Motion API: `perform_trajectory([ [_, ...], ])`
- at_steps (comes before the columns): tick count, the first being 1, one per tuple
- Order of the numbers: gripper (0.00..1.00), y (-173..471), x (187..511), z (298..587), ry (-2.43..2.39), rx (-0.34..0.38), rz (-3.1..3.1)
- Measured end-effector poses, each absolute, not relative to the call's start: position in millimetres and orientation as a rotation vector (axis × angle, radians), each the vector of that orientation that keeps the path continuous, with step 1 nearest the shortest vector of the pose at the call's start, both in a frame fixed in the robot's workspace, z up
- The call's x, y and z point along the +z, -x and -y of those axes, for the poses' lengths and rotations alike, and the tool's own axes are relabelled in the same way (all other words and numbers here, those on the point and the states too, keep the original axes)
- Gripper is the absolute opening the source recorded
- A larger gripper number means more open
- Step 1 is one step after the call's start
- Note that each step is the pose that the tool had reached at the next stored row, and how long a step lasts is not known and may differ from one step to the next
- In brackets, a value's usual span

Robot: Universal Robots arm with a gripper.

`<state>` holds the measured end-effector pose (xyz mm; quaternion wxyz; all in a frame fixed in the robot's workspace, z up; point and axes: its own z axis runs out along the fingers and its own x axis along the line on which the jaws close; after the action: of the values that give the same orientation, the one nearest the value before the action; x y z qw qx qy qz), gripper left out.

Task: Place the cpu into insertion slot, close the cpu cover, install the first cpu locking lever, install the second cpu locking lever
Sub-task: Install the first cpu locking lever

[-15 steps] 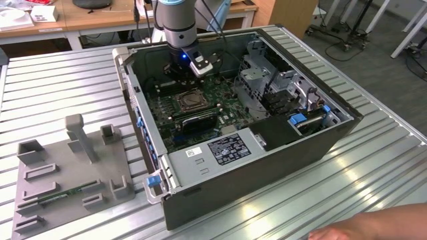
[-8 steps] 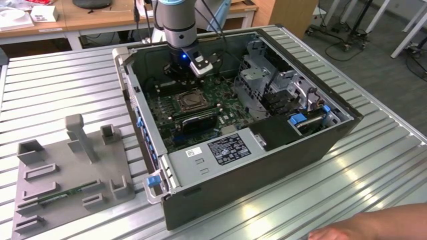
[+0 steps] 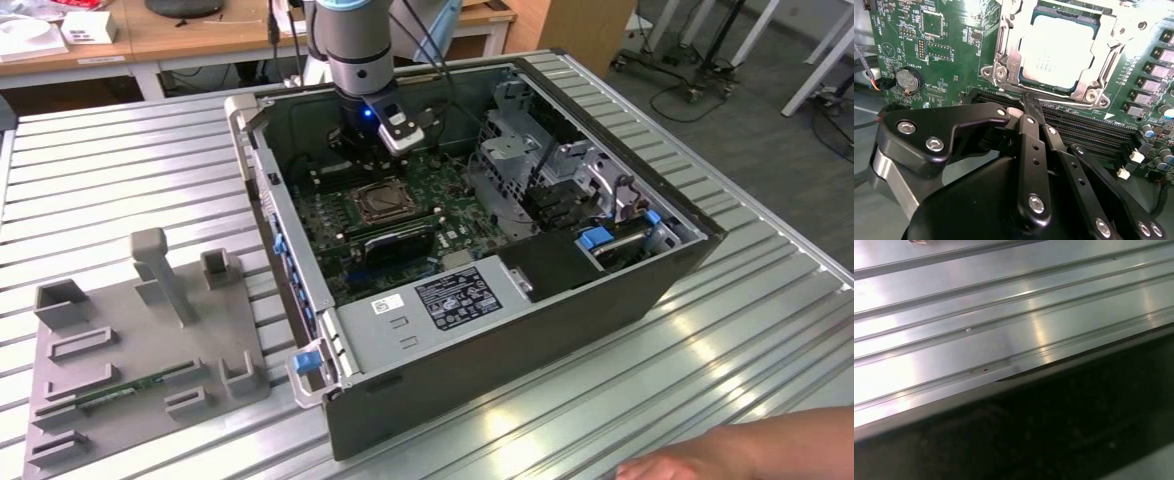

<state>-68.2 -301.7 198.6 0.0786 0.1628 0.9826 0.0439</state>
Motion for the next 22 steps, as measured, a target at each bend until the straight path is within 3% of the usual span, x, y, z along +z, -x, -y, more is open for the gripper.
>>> perform_trajectory([
  [22,0.10,68.2,195.8,301.3,-0.568,0.125,-2.925],
])
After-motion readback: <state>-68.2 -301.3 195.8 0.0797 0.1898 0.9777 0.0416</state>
